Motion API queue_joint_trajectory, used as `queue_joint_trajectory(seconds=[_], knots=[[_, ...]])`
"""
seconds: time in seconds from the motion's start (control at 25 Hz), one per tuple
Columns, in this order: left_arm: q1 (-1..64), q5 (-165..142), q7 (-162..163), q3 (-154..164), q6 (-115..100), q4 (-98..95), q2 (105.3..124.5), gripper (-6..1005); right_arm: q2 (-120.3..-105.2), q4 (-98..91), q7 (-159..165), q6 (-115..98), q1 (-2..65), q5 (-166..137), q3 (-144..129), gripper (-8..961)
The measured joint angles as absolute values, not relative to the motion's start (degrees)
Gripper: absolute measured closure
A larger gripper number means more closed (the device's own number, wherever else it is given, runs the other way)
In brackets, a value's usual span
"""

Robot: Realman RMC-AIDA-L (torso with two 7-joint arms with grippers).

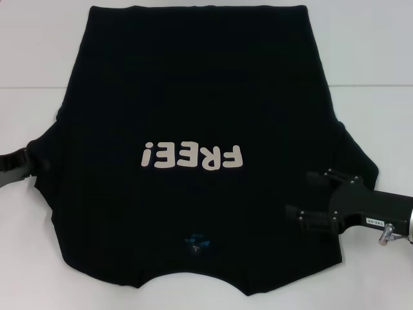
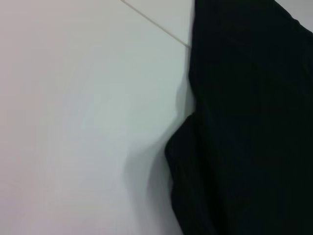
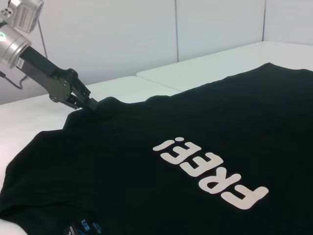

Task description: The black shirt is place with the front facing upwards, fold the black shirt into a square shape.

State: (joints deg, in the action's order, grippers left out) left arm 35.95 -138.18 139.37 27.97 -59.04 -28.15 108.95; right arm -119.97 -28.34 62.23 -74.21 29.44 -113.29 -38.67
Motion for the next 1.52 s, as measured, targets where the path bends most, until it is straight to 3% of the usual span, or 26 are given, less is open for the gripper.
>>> queue_joint_trajectory(seconds=[0.16, 0.4, 0.64, 1.0, 1.52], knots=[[35.81, -138.21, 139.16, 27.96, -58.50, -28.08, 108.95, 819, -119.97, -28.24, 62.22, -74.30, 29.44, -113.29, -38.67, 62], [35.74, -138.25, 138.94, 27.95, -58.37, -28.39, 108.89, 996, -120.05, -28.21, 62.23, -74.30, 29.44, -113.29, -38.67, 65], [34.72, -138.26, 138.82, 27.95, -57.40, -30.54, 108.56, 998, -120.06, -28.21, 62.23, -74.30, 29.36, -112.38, -38.67, 69], [34.19, -138.25, 138.85, 27.72, -57.44, -33.24, 106.11, 997, -119.99, -28.21, 62.22, -74.27, 29.19, -111.80, -38.67, 74], [32.72, -137.64, 139.21, 27.28, -57.78, -33.83, 106.91, 998, -119.97, -28.21, 62.23, -74.33, 29.12, -111.76, -38.68, 81]])
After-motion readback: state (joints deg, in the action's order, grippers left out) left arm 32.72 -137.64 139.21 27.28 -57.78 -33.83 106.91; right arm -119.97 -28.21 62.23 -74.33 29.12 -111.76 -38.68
